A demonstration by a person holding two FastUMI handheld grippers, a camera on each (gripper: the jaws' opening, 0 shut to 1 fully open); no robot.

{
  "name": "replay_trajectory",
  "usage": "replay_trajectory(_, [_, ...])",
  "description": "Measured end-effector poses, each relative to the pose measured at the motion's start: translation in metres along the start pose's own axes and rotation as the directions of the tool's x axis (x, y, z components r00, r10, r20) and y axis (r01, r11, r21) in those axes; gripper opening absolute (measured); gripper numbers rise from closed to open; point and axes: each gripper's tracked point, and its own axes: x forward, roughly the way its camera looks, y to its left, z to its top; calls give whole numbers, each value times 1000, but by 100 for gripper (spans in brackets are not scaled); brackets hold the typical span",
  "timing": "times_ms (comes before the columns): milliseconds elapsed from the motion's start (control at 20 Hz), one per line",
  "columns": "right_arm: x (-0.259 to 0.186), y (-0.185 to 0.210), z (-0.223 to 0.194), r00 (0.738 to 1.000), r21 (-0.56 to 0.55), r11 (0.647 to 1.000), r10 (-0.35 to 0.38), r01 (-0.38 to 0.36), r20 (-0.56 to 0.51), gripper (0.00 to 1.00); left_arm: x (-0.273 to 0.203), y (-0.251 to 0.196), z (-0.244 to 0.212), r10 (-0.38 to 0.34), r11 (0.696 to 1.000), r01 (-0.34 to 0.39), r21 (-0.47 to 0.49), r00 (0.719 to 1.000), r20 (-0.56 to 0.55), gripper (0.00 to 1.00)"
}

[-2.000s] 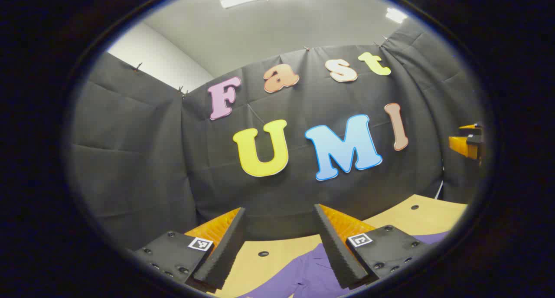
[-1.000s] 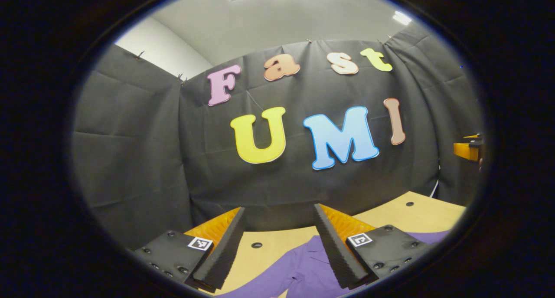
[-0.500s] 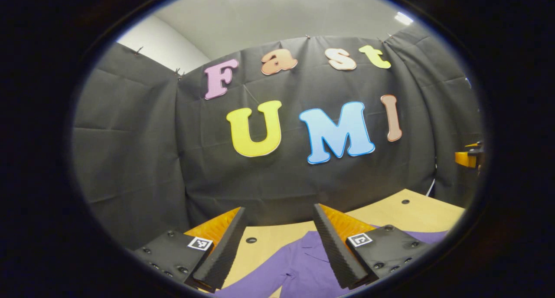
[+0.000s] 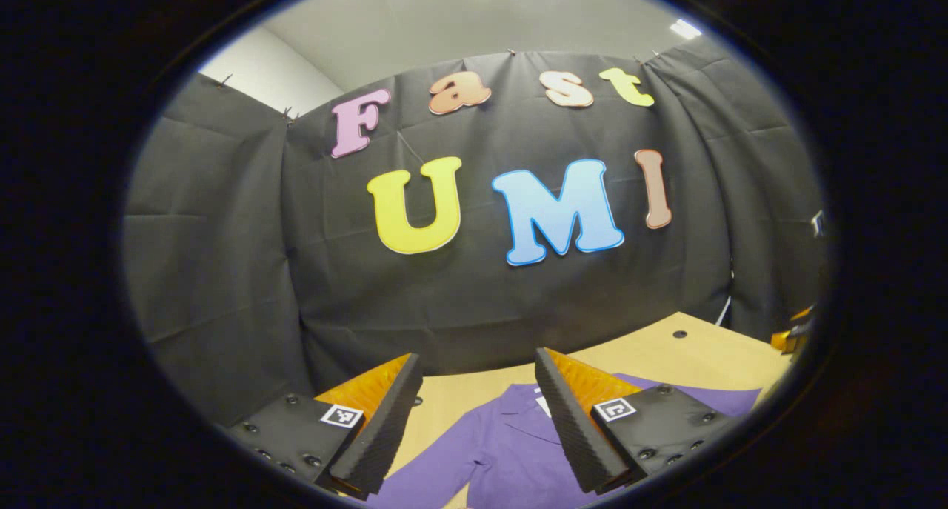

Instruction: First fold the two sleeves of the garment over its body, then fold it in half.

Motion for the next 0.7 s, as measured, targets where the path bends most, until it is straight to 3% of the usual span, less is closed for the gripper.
replay_trajectory(150, [14, -6, -57, 991, 60, 998, 5, 3, -134, 91, -2, -3, -10, -6, 1000, 6, 2, 1000, -29, 100])
replay_trajectory(250, [17, -12, -87, 980, 66, 998, -4, 18, -198, 92, -4, 0, -15, 1, 1000, 0, 11, 999, -43, 94])
replay_trajectory(300, [19, -16, -100, 975, 61, 998, -12, 26, -220, 92, -5, 1, -17, 4, 1000, -3, 14, 999, -47, 98])
replay_trajectory(700, [31, -31, -154, 938, 94, 991, -56, 94, -343, 91, -8, -2, -29, 17, 1000, -15, 22, 996, -89, 97])
